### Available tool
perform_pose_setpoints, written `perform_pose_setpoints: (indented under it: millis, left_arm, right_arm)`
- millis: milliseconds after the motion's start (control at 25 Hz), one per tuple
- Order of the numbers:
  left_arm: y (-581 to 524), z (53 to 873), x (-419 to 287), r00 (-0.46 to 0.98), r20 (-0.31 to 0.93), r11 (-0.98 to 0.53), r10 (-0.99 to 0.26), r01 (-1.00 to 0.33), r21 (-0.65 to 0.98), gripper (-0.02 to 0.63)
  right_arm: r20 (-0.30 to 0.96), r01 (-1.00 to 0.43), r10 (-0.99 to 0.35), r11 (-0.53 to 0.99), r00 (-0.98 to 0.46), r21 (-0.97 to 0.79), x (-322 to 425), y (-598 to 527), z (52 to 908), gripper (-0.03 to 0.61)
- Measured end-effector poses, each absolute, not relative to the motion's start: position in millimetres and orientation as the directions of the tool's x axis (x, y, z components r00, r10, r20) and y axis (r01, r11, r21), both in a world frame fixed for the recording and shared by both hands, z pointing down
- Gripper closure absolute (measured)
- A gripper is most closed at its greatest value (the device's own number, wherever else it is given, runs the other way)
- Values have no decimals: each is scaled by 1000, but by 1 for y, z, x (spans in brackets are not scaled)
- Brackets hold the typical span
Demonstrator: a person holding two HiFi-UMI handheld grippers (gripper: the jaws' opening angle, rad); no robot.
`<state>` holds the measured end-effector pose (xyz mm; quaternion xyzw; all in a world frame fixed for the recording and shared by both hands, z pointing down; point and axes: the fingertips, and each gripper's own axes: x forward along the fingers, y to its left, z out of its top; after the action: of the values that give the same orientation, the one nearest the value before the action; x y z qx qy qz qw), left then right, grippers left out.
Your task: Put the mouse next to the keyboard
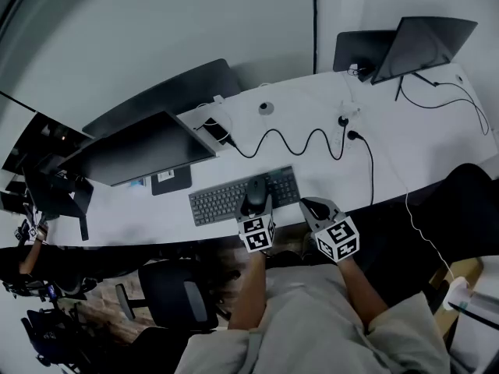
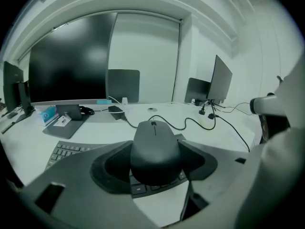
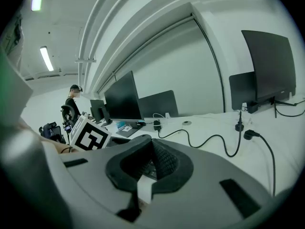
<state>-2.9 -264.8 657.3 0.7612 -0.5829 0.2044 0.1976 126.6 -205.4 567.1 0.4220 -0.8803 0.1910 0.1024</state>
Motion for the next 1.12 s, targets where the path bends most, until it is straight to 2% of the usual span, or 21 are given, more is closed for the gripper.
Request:
perform_pose_setpoints:
  millis: [320,680,840,1120]
  left_arm:
    - [-284,655,70,308,552,-344,-775,-938,41,313]
    - [-291,667,134,345,570,-338,-746,-933,122,313]
    - [-279,685,173,397,594,-404,-699,-905,130,313]
    - [-258,717,193,374,672,-391,-639,-911,135,313]
  right_arm:
    - [287,-822,-773,509,-567,-255,188,-218,549,575]
    - [281,-836,-789,496,-547,-236,214,-218,543,575]
    - [291,-835,-784,494,-549,-243,221,-214,546,575]
    - [300,-833,-779,493,-551,-252,229,-210,552,575]
